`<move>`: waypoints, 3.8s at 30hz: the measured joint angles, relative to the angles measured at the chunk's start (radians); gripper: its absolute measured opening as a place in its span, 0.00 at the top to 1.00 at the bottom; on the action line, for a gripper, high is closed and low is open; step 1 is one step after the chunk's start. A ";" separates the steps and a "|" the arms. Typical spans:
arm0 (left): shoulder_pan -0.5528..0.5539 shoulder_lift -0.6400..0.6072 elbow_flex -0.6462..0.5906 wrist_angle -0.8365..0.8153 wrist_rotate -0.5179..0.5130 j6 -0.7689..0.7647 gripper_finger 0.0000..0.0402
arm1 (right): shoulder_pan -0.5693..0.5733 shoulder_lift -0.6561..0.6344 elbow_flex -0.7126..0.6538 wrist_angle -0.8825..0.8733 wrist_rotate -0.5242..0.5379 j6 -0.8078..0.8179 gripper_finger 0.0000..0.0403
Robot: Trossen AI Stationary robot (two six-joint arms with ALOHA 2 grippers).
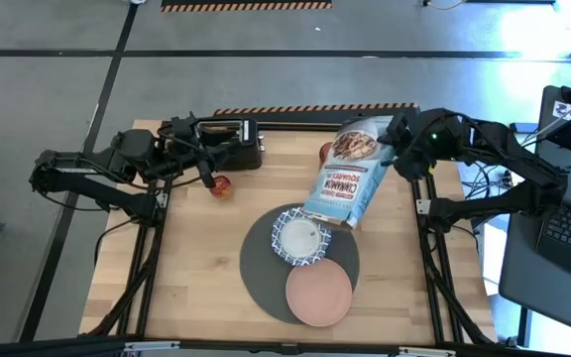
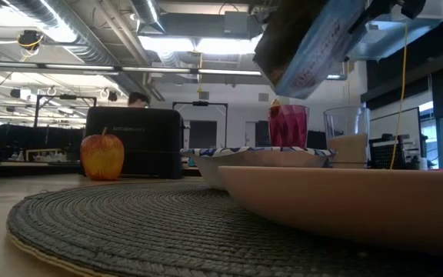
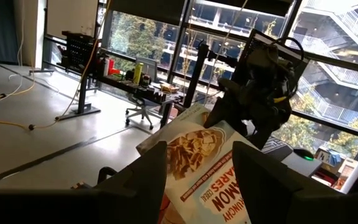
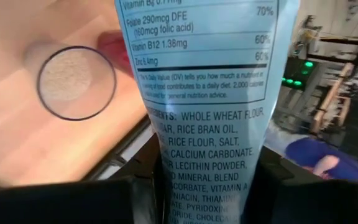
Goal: Arrange a breakfast setting
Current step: Pour the cereal from the cereal box into the blue patterned bowl
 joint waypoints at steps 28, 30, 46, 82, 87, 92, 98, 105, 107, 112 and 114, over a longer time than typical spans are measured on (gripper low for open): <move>0.035 0.000 0.000 0.000 0.032 -0.005 0.57 | 0.272 0.072 -0.001 -0.014 0.328 0.150 0.69; 0.035 0.000 0.000 0.000 0.041 -0.005 0.57 | 0.271 0.072 -0.001 -0.011 0.334 0.157 0.69; 0.035 0.000 0.000 0.000 0.043 -0.005 0.57 | 0.271 0.071 -0.001 -0.028 0.352 0.160 0.69; 0.035 0.000 0.000 0.000 0.043 -0.002 0.57 | 0.271 0.071 -0.001 -0.077 0.314 0.155 0.69; 0.035 0.000 0.000 0.000 0.043 -0.002 0.57 | 0.271 0.071 -0.001 -0.074 0.319 0.157 0.69; 0.035 0.000 0.000 0.000 0.043 -0.002 0.57 | 0.271 0.071 -0.001 -0.067 0.333 0.162 0.69; 0.035 0.000 0.000 0.000 0.043 -0.002 0.57 | 0.272 0.071 -0.001 -0.053 0.340 0.166 0.69; 0.035 0.000 0.000 0.000 0.043 -0.003 0.57 | 0.272 0.073 -0.001 -0.025 0.342 0.153 0.69; 0.035 0.000 0.000 0.000 0.043 -0.002 0.57 | 0.272 0.074 -0.001 -0.023 0.342 0.146 0.69; 0.035 0.000 0.000 0.000 0.043 -0.002 0.57 | 0.271 0.085 -0.001 -0.033 0.334 0.137 0.69; 0.035 0.000 0.000 0.000 0.043 -0.002 0.57 | 0.271 0.089 -0.001 -0.029 0.333 0.140 0.69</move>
